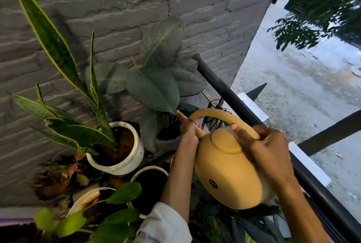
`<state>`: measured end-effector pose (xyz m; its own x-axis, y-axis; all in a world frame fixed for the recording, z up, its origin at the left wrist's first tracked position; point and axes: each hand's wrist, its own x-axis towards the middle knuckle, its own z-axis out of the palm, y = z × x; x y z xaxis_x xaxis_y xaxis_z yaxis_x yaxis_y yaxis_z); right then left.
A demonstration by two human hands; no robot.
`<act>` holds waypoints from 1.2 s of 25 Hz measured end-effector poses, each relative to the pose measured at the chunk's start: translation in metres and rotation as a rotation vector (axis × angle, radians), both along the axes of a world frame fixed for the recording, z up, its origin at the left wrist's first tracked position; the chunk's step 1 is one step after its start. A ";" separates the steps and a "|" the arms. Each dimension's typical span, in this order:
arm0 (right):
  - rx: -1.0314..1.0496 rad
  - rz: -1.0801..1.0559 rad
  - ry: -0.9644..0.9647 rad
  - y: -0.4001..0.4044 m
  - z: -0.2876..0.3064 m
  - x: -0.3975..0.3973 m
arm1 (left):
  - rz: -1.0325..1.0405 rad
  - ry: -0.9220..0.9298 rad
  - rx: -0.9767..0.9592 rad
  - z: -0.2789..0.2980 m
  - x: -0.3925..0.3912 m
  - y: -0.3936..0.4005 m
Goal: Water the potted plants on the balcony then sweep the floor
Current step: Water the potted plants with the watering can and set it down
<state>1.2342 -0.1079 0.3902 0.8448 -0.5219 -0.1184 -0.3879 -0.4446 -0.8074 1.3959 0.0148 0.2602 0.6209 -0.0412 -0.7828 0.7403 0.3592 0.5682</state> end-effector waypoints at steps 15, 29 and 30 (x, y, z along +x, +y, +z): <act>0.152 -0.014 -0.041 -0.012 -0.018 -0.009 | -0.071 -0.074 0.040 -0.001 0.001 -0.006; 0.037 -0.175 0.001 -0.034 -0.007 -0.074 | 0.018 -0.116 0.036 0.009 -0.083 -0.029; 0.022 -0.178 0.010 -0.036 -0.005 -0.080 | 0.010 -0.099 0.040 0.004 -0.092 -0.032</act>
